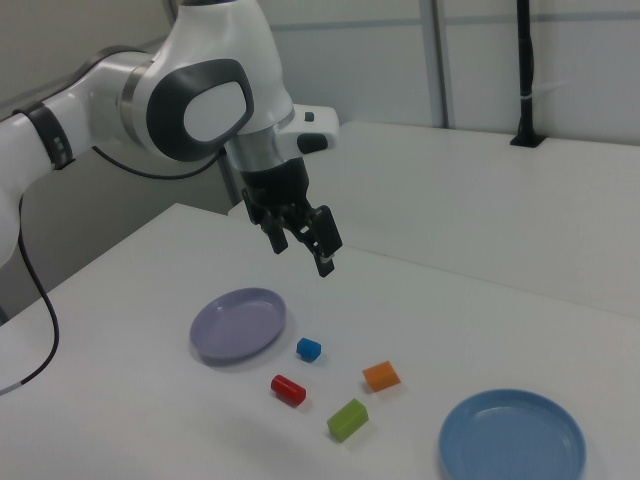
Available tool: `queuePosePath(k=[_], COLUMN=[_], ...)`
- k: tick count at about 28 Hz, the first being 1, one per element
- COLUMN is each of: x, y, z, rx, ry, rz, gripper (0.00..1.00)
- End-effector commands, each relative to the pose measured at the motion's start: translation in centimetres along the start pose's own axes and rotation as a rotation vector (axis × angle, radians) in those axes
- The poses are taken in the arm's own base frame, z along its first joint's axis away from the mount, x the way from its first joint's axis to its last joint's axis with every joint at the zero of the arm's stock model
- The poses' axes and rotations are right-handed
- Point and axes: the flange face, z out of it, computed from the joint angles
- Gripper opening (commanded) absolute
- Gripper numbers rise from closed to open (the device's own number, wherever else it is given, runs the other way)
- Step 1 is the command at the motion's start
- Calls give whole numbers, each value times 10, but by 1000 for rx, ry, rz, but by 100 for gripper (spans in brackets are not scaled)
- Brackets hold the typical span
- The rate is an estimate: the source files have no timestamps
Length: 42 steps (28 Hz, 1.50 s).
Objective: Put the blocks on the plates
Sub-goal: 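Lower the gripper onto the orange block and close on it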
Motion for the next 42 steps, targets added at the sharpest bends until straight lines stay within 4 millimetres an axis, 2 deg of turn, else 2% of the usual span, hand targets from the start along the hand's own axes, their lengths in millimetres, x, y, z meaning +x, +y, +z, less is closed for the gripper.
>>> queuePosePath(k=[1,6,9,11,21,24,25,29,30,38,42], x=[-1,6,15,20,54,60,63,68,69,71,73], y=[-1,8,26,27,14,12,9,3,0,1,-3], z=[1,2,18,30,113,131,149,179,196,241,257], rx=[6,2,2,2,9,17,12,3,-5,-34,-45], ry=[-5,33,21,5,-11,-16,-29,-38,-46,-58,-39], rz=[23,39,75,78,356,402,431,439,438,442,445], gripper=[100,100,100,100,100,100,100,100,100,97,97])
